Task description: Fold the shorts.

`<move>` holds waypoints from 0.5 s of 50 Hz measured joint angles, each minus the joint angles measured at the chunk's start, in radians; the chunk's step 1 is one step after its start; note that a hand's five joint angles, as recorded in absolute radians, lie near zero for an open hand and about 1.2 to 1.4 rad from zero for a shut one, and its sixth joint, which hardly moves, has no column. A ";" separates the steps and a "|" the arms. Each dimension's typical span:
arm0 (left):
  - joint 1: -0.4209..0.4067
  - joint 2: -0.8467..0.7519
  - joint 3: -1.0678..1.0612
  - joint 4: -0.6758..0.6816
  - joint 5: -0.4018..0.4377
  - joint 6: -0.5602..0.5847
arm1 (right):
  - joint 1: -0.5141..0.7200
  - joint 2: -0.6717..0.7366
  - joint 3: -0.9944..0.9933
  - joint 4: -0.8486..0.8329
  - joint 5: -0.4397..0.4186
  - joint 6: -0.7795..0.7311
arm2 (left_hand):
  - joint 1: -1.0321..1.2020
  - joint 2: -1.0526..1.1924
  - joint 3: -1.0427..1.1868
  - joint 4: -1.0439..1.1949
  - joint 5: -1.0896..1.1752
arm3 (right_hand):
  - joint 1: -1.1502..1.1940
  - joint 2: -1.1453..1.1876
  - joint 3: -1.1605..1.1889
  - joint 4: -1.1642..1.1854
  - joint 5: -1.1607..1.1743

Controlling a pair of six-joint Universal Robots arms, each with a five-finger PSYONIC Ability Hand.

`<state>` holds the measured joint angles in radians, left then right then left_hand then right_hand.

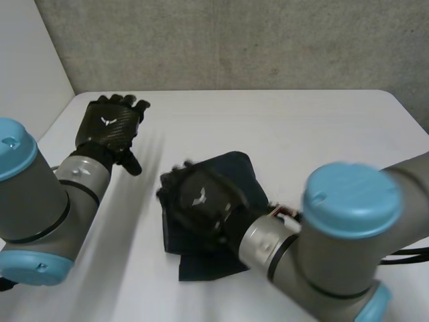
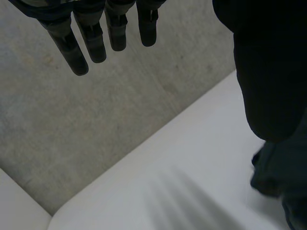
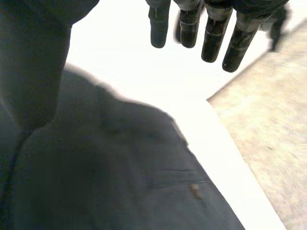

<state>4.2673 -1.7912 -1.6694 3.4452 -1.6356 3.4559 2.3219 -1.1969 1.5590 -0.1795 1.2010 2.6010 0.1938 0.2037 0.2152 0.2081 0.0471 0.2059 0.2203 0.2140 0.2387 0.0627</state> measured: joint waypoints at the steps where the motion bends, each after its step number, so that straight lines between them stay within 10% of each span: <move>1: -0.006 0.000 0.014 -0.002 -0.001 -0.011 | -0.014 -0.023 0.001 -0.001 -0.001 0.059 | 0.000 0.000 0.000 0.000 0.000 | 0.000 0.000 0.000 0.000 0.000; 11: -0.110 -0.038 0.153 -0.077 0.000 -0.169 | -0.215 -0.139 -0.031 0.034 0.032 0.527 | 0.000 0.000 0.000 0.000 0.000 | 0.000 0.000 0.000 0.000 0.000; 25: -0.234 -0.314 0.249 -0.316 -0.126 -0.231 | -0.269 0.192 -0.250 0.289 0.052 0.506 | 0.000 0.000 0.000 0.000 0.000 | 0.000 0.000 0.000 0.000 0.000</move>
<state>4.0337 -2.1053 -1.4208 3.1293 -1.7618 3.2247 2.0532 -1.0046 1.3089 0.1093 1.2533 3.1071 0.1938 0.2037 0.2152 0.2081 0.0471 0.2059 0.2203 0.2140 0.2388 0.0627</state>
